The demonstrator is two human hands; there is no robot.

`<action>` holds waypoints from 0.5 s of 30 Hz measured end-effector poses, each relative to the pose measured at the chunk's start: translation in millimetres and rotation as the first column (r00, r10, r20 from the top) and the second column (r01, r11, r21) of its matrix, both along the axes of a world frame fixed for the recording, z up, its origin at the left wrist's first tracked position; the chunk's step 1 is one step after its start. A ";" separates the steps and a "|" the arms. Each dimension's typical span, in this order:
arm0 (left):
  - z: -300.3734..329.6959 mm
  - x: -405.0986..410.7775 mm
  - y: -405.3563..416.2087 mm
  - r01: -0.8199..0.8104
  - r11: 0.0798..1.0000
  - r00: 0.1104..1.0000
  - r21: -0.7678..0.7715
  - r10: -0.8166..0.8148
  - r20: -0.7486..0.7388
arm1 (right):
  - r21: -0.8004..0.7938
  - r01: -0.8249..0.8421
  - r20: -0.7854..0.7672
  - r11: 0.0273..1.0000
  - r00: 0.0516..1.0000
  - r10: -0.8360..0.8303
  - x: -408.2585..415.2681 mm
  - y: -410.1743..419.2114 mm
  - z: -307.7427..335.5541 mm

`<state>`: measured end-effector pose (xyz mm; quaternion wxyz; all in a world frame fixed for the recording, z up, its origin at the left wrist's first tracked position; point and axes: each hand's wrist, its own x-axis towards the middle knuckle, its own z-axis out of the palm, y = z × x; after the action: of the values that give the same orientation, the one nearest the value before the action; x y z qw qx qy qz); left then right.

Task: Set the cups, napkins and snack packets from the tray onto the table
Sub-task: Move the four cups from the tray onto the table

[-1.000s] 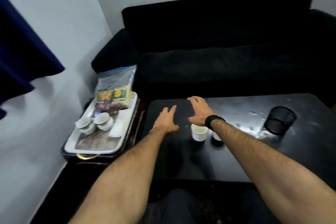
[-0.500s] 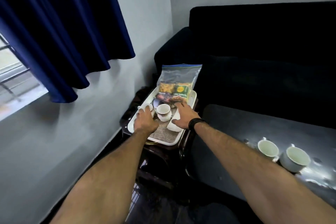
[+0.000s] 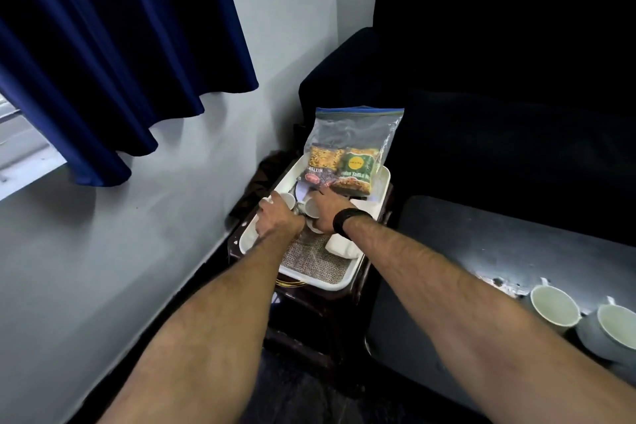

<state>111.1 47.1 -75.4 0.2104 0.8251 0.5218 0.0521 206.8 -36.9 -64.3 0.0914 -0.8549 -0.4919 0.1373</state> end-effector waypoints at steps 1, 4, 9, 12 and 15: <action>-2.6 1.8 1.7 -0.015 1.000 1.000 0.003 0.015 0.006 | 0.015 0.003 0.013 1.000 1.000 -0.003 0.8 0.9 -3.4; -7.4 2.0 4.7 -0.019 0.999 1.000 0.038 0.018 0.024 | 0.045 0.016 0.017 0.999 1.000 -0.017 1.6 3.8 -8.7; 7.1 -8.9 -3.9 0.043 0.990 0.998 0.132 -0.048 0.034 | 0.156 0.147 -0.132 0.977 0.983 -0.127 0.3 -7.1 1.1; 28.5 -10.2 -10.2 0.121 0.973 0.990 0.196 -0.132 0.043 | 0.304 0.306 -0.266 0.902 0.937 -0.229 10.5 -30.5 19.0; 49.7 2.8 -28.4 0.223 0.950 0.962 0.219 -0.251 0.106 | 0.389 0.393 -0.271 0.833 0.913 -0.304 34.6 -69.7 46.9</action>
<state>114.0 18.8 -25.7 0.1634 0.8937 0.3956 0.1345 241.4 -106.6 -17.4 0.3519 -0.8700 -0.3336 0.0890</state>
